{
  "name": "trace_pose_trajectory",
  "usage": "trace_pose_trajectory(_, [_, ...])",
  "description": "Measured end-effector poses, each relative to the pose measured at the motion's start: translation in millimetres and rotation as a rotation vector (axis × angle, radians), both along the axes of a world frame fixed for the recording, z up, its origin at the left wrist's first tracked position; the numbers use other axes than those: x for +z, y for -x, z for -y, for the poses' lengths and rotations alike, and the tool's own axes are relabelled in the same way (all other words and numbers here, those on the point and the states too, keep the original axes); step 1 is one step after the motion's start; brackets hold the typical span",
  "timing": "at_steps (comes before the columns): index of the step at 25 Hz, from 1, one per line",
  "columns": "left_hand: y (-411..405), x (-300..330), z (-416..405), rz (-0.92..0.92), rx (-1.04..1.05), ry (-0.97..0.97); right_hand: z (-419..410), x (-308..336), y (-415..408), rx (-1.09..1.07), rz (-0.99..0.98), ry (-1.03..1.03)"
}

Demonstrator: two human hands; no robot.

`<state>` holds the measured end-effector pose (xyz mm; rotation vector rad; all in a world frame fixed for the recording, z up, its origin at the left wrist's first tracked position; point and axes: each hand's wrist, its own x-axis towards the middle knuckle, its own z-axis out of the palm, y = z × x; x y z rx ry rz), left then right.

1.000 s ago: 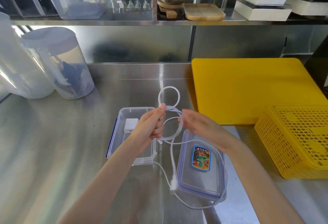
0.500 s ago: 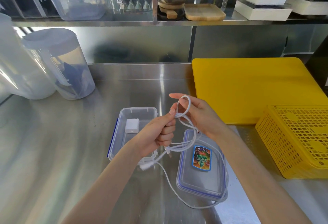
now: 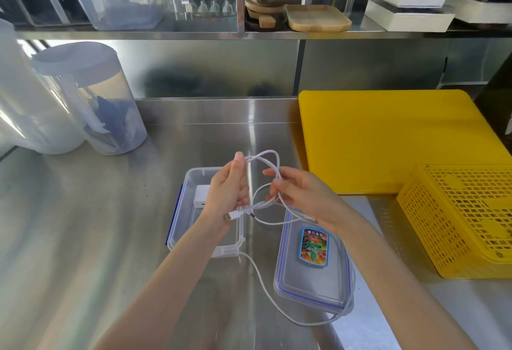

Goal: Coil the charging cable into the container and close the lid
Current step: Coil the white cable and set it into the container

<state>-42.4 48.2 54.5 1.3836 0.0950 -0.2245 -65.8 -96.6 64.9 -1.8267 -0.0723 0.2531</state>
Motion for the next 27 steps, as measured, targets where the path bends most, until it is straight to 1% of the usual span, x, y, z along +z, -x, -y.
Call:
trace_pose_trajectory(1, [-0.1,-0.1,0.1,-0.003,0.007,0.021,-0.1,-0.5,-0.9,-0.033,0.015,-0.015])
trace_pose_trajectory(4, [0.5,-3.0,2.6,-0.027,0.025,0.108,-0.5,-3.2,-3.2,-0.080,0.042,0.040])
trace_pose_trajectory(10, [-1.6,-4.2,4.2,-0.028,0.066,0.139,-4.7,-5.6,-2.1,-0.032,0.050,0.187])
trace_pose_trajectory(13, [-2.8,-5.9,4.1,-0.029,0.094,0.221,-7.0,-8.2,-0.9,-0.027,0.105,0.333])
trace_pose_trajectory(16, [-5.6,-5.4,2.5,-0.004,0.125,0.211,-7.7,-10.8,2.0,-0.046,0.185,0.505])
trace_pose_trajectory(17, [-7.1,-4.1,1.2,0.003,0.136,0.214,-7.0,-11.7,2.4,-0.073,0.199,0.529])
trace_pose_trajectory(21, [-11.1,0.1,-1.5,0.017,0.158,0.349,-1.3,-14.9,4.7,-0.195,0.229,0.406])
trace_pose_trajectory(23, [-10.1,-0.2,1.0,0.014,0.124,0.402,1.2,-16.6,5.8,-0.236,0.261,0.427])
trace_pose_trajectory(25, [-9.1,-1.3,3.2,0.001,0.094,0.438,2.4,-17.6,6.0,-0.247,0.263,0.423])
trace_pose_trajectory(27, [-9.4,-1.3,4.2,-0.007,0.081,0.470,2.6,-17.8,5.4,-0.239,0.260,0.364])
